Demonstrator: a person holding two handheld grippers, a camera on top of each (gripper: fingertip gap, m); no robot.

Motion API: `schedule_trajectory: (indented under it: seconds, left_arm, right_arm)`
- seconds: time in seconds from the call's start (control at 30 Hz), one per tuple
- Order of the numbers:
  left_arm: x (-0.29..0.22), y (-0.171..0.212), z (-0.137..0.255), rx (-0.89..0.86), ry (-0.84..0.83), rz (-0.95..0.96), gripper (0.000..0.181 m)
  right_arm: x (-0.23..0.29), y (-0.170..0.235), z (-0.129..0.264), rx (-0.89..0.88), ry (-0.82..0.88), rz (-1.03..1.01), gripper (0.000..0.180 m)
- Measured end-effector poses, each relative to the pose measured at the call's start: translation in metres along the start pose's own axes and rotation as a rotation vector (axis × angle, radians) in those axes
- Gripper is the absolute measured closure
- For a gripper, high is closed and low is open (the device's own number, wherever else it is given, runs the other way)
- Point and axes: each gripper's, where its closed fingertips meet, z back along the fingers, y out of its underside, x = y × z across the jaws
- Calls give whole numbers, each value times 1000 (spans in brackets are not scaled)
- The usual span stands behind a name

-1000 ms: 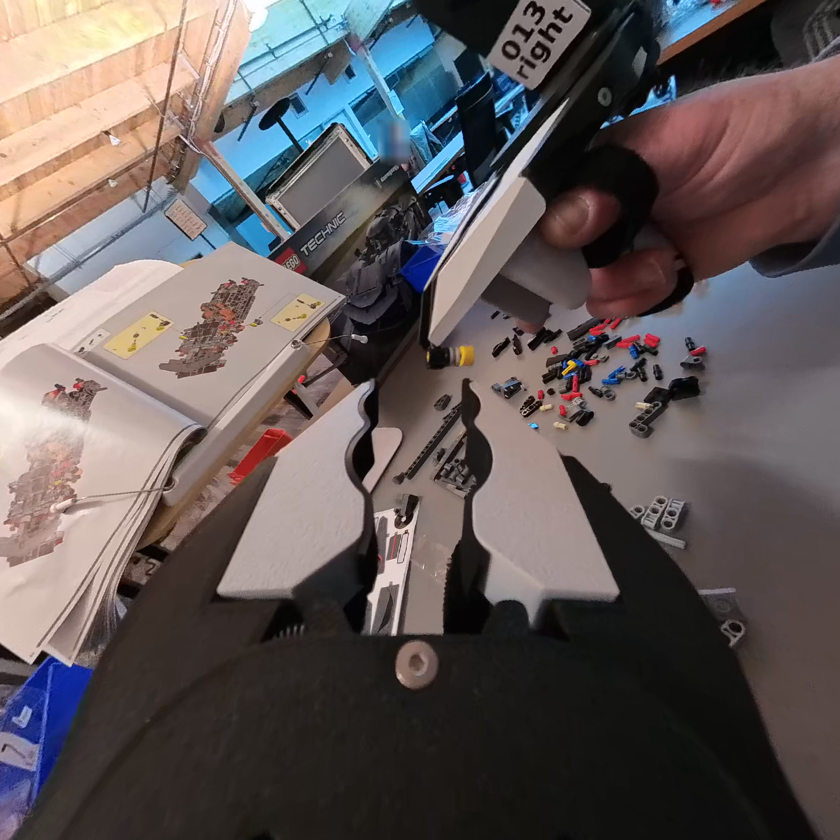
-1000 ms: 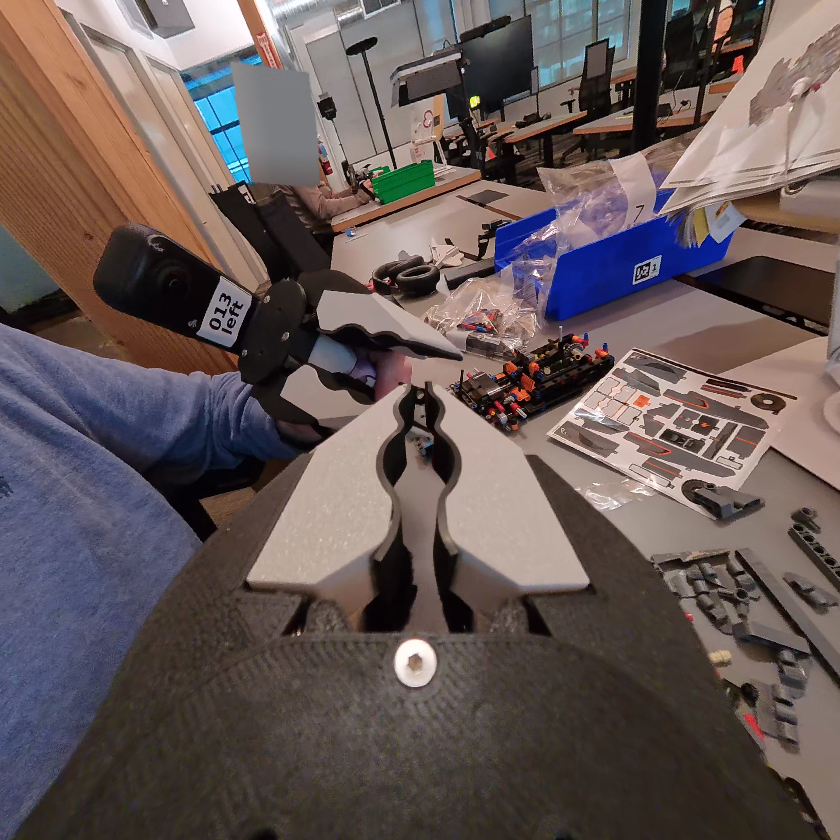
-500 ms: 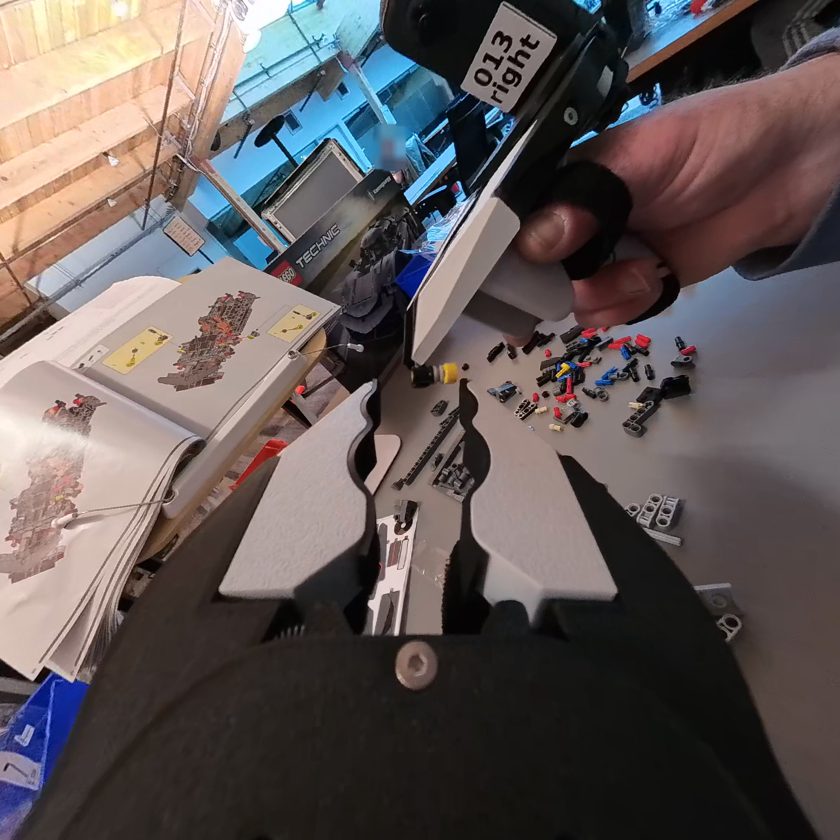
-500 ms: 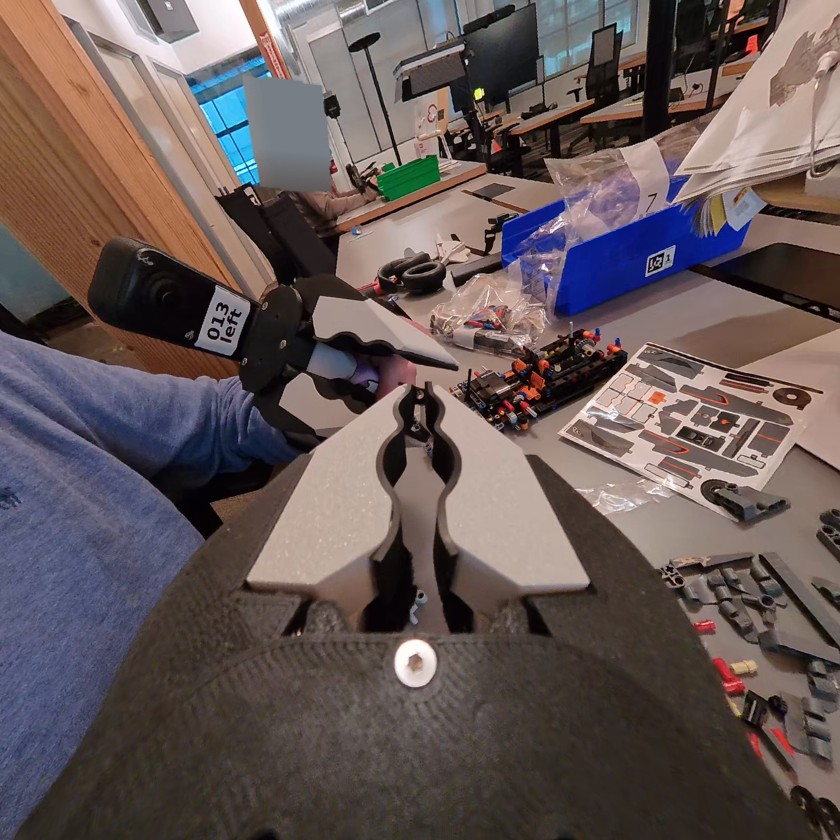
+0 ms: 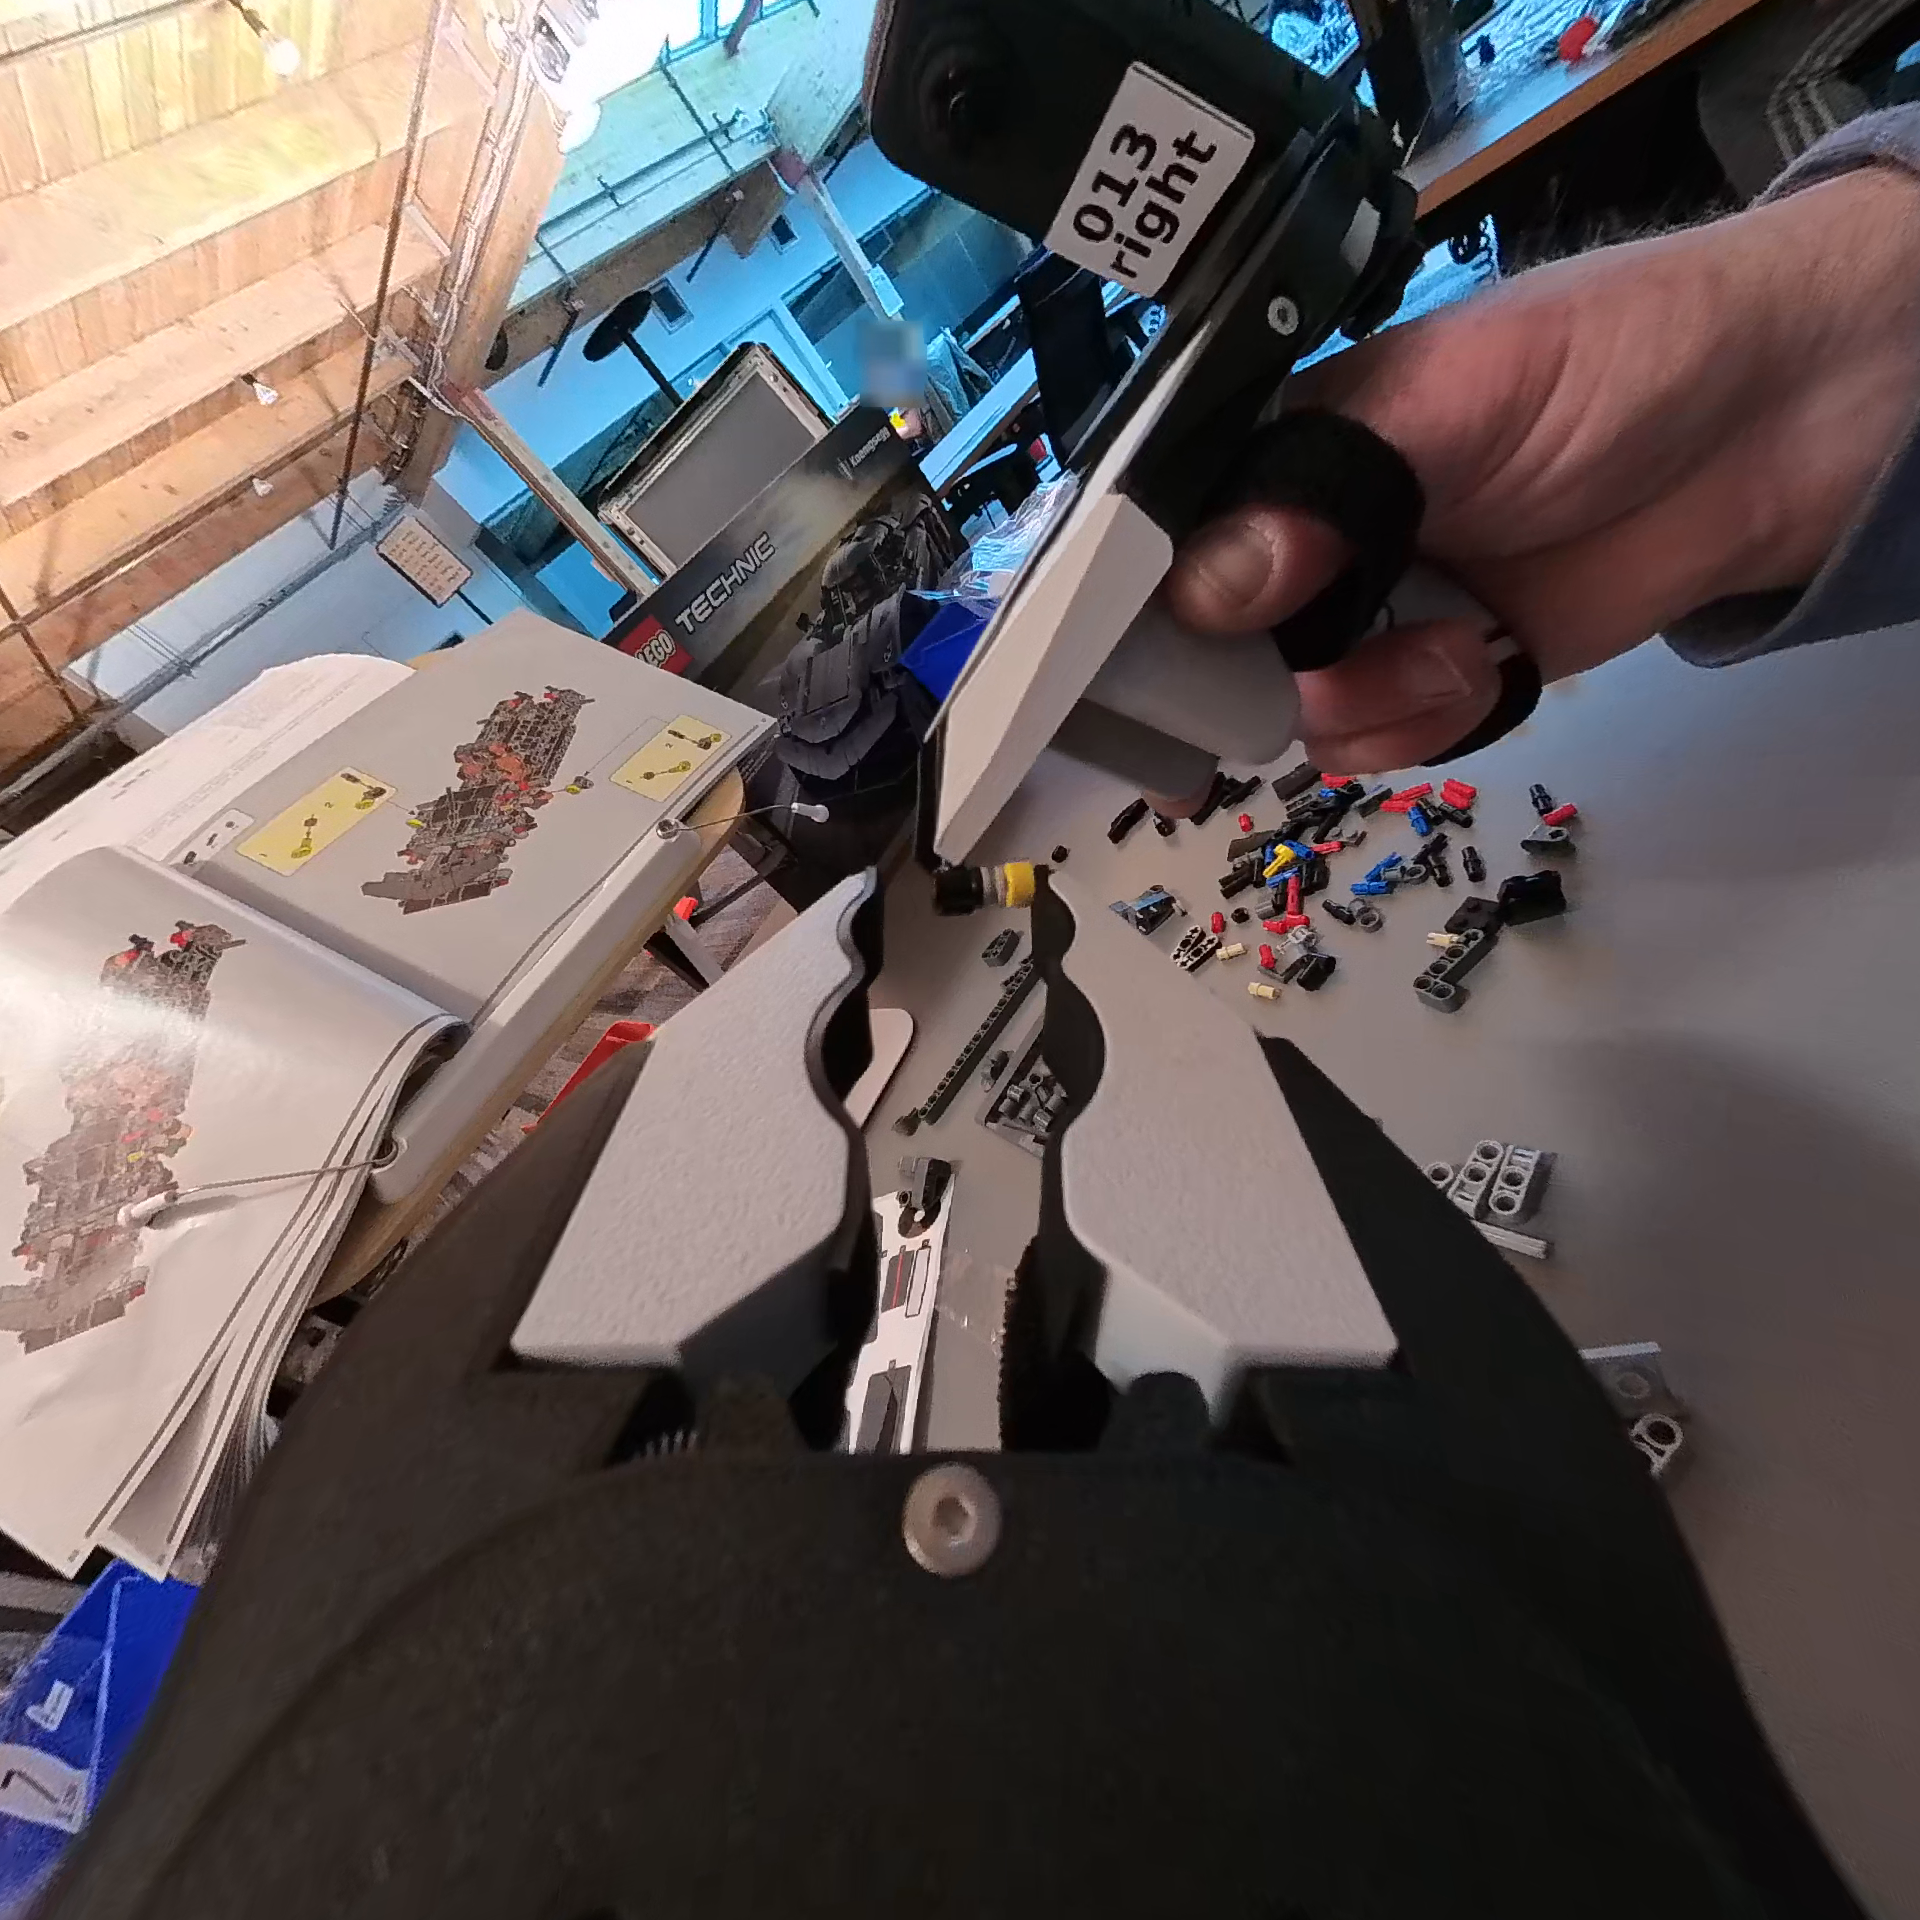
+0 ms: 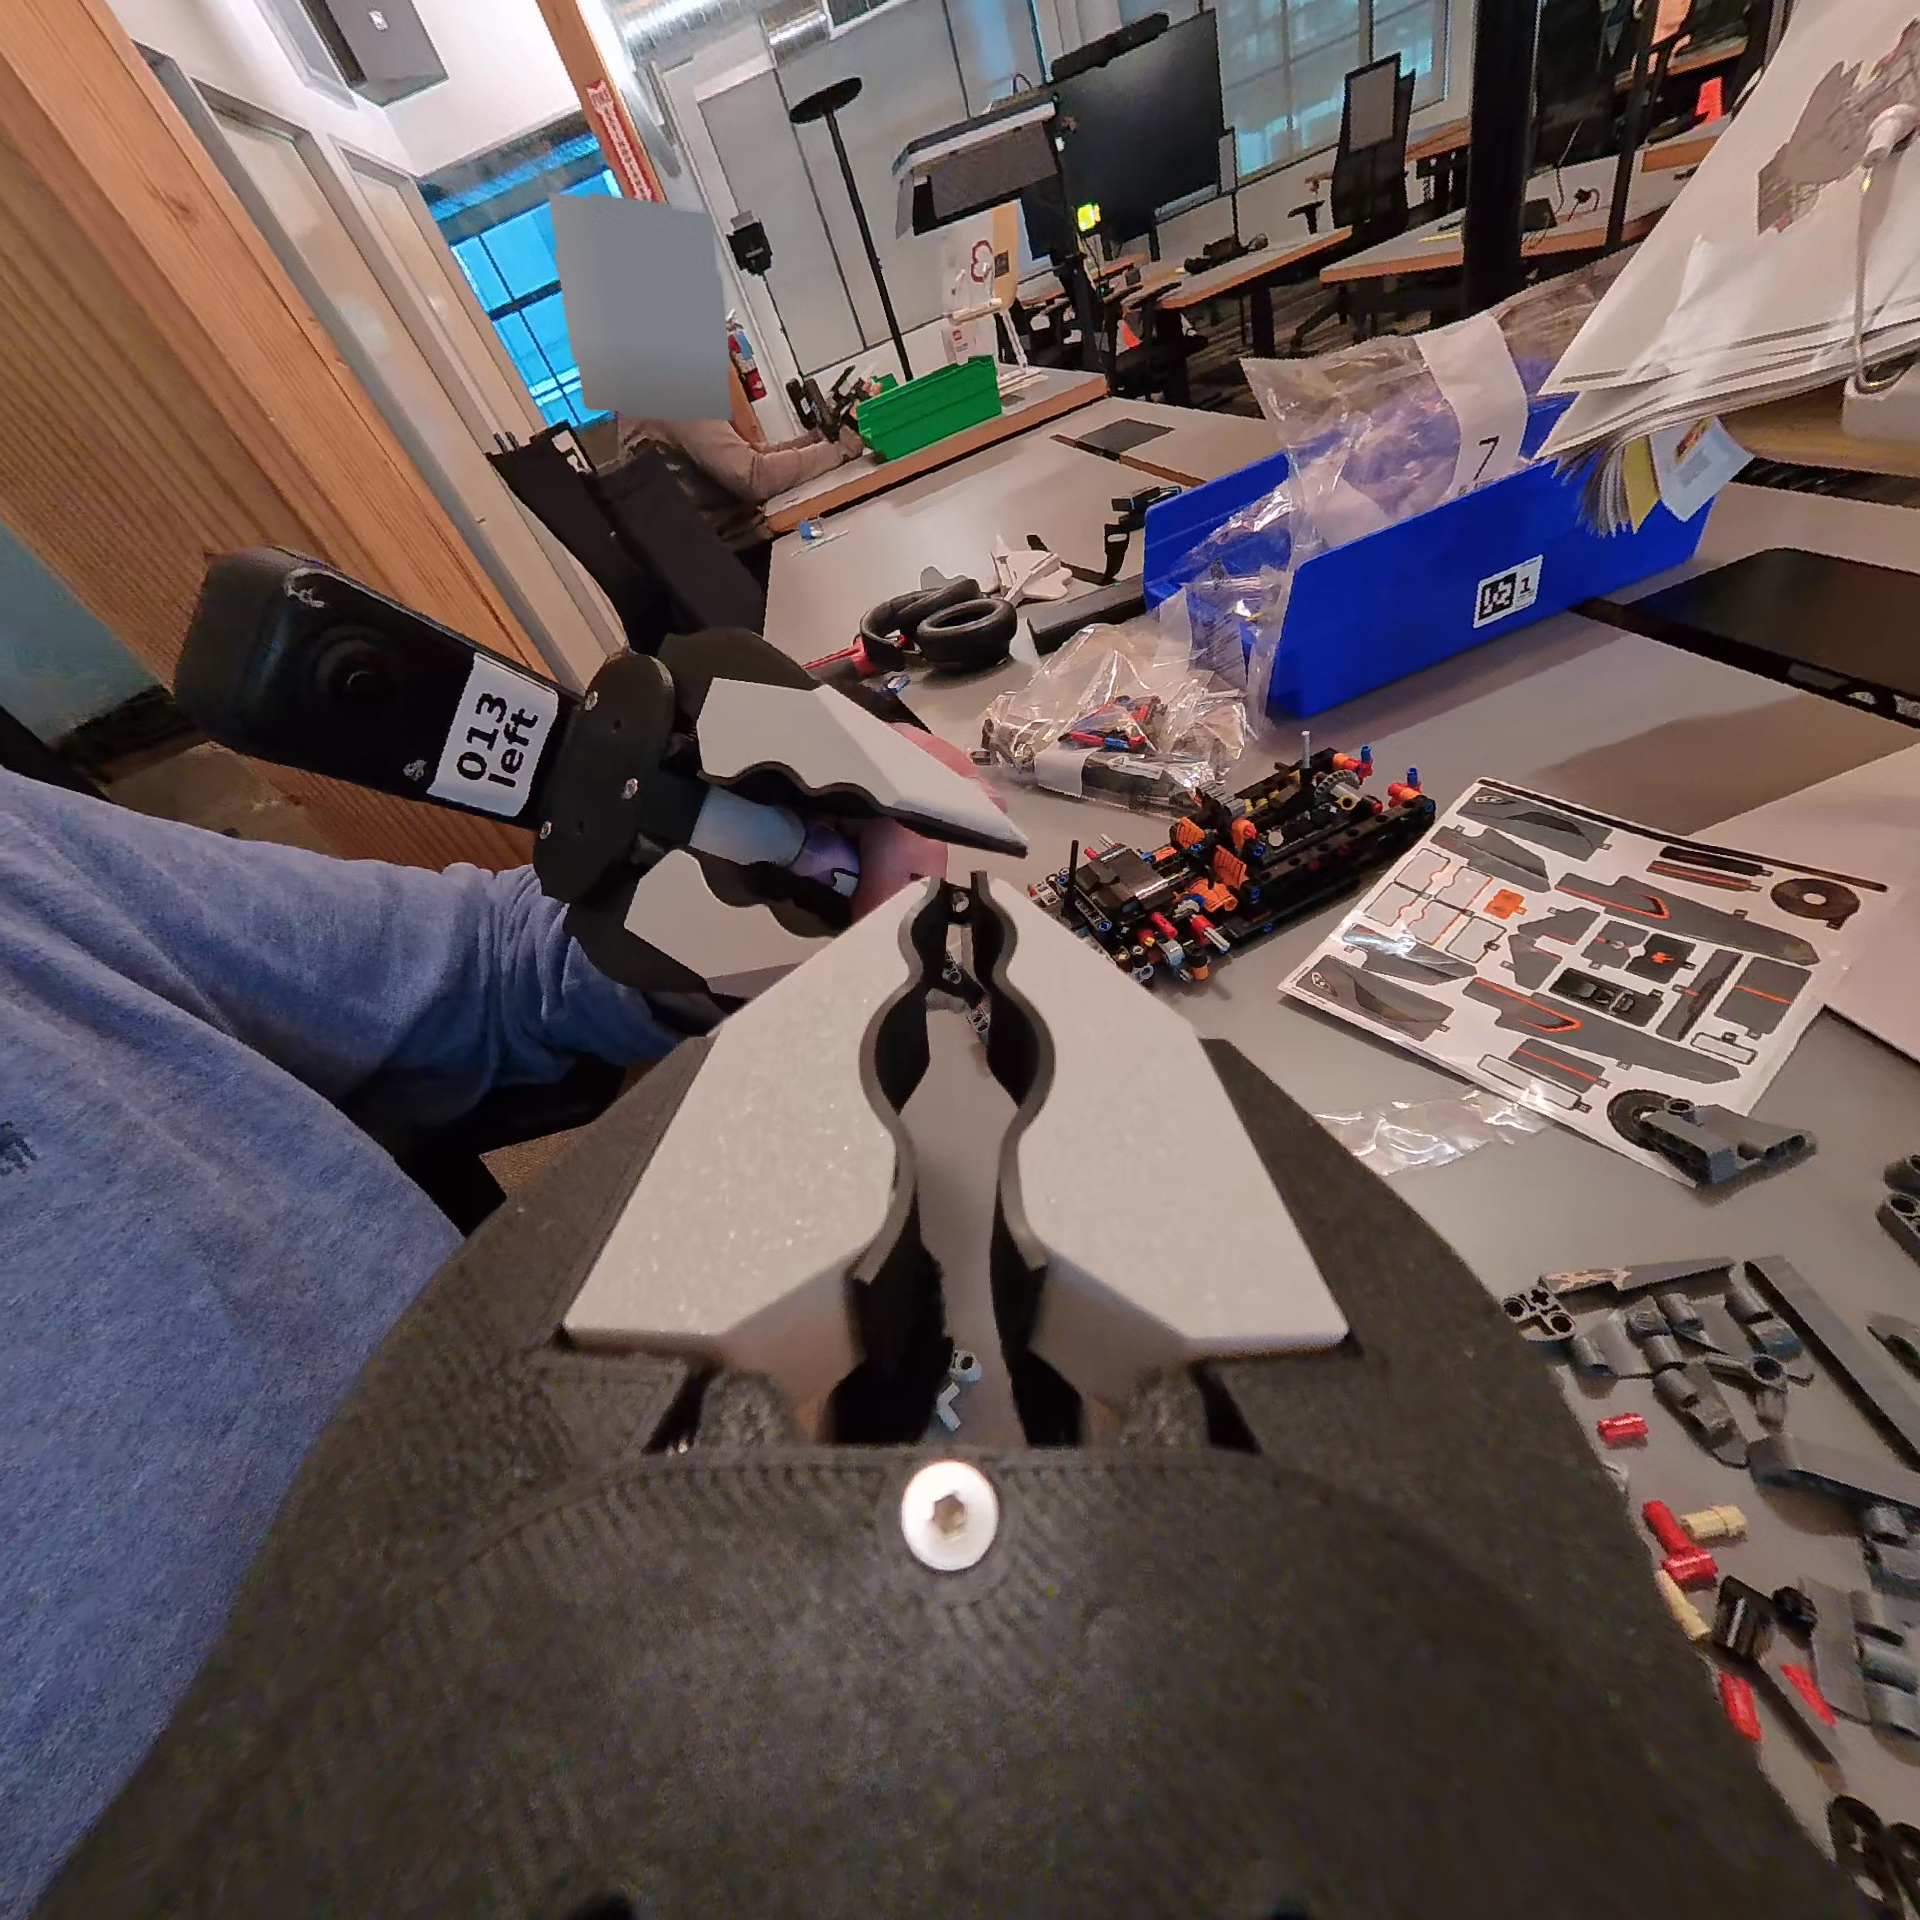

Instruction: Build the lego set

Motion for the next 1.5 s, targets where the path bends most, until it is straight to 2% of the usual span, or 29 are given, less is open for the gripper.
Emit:
schedule_trajectory:
  seconds: [0.37,0.67,0.83,1.0,1.3,1.5]
  left_arm:
    - [-7,1,-1,0,29,-10,164]
    - [-10,1,-1,-17,53,-14,156]
    - [-5,-4,0,-29,37,4,153]
    - [-6,-12,-2,-31,19,-13,153]
    - [-8,-12,-3,-36,23,-8,166]
    - [-8,-11,-3,-33,25,-2,166]
  right_arm:
    - [-1,4,1,-1,23,3,179]
    - [-4,2,6,-34,32,-14,179]
    - [-2,-11,18,-123,-37,-78,179]
    - [1,-9,16,-132,-91,-136,179]
    - [-1,-3,12,-104,-75,-127,179]
    - [-1,-2,12,-107,-80,-134,179]
